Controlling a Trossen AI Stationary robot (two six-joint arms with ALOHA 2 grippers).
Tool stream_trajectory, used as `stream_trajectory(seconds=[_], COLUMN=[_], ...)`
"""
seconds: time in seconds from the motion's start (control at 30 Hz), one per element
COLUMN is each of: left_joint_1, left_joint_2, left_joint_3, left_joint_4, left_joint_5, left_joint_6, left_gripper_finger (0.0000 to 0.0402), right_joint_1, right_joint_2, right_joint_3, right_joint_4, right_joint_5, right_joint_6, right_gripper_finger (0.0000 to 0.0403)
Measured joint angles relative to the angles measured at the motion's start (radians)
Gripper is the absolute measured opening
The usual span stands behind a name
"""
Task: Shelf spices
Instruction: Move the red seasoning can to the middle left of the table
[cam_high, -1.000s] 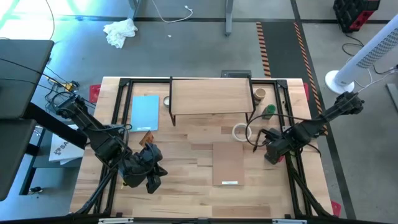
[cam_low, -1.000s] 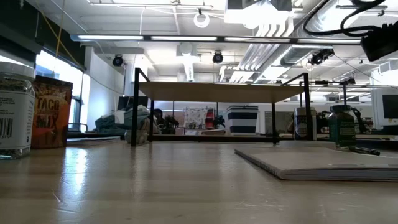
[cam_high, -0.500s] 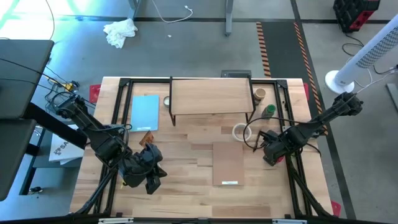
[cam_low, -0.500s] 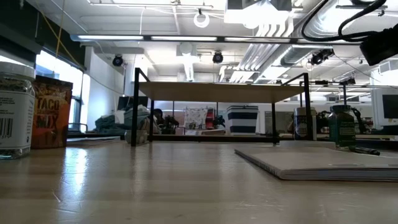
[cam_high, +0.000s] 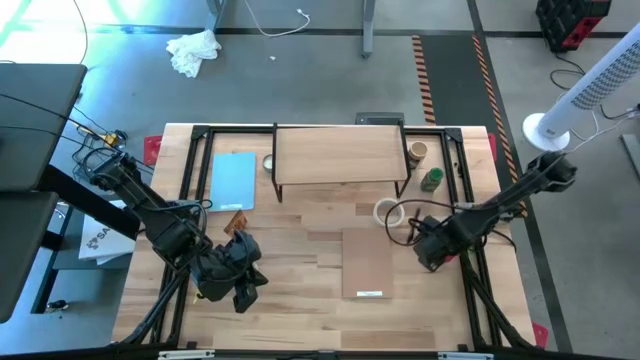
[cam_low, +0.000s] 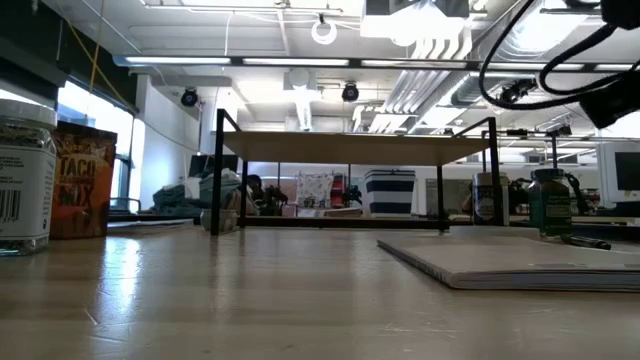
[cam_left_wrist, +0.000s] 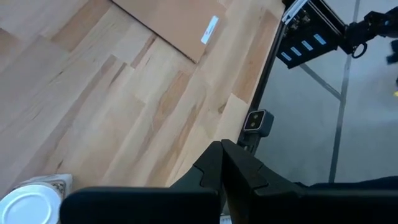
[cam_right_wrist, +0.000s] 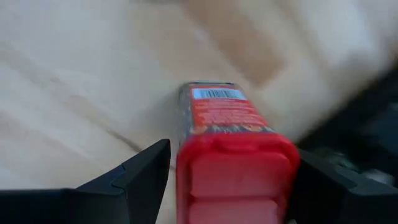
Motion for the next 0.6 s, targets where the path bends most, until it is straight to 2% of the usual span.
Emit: stream_trajectory(seconds=[0.13, 0.3, 0.43, 0.6], left_joint_1=[0.0, 0.0, 0.0, 0.0], left_joint_2=[-0.005, -0.05, -0.113, -0.225], left_joint_3=[-0.001, -0.001, -0.001, -0.001], left_joint_4=[0.068, 0.19, 0.234, 0.303], left_joint_5=[-0.004, -0.03, -0.126, -0.225], left_joint_6=[0.021, 0.078, 0.134, 0.253], left_gripper_finger=[0.0, 0.0, 0.0, 0.0], right_joint_1=[0.003, 0.005, 0.005, -0.01], right_joint_2=[0.029, 0.029, 0.029, 0.029], right_joint_3=[-0.021, 0.018, 0.087, 0.249], right_joint_4=[0.191, 0.279, 0.307, 0.308], right_joint_5=[-0.039, -0.008, 0.016, 0.114], right_joint_6=[0.045, 0.116, 0.115, 0.051], right_gripper_finger=[0.0256, 0.0198, 0.0198, 0.0198])
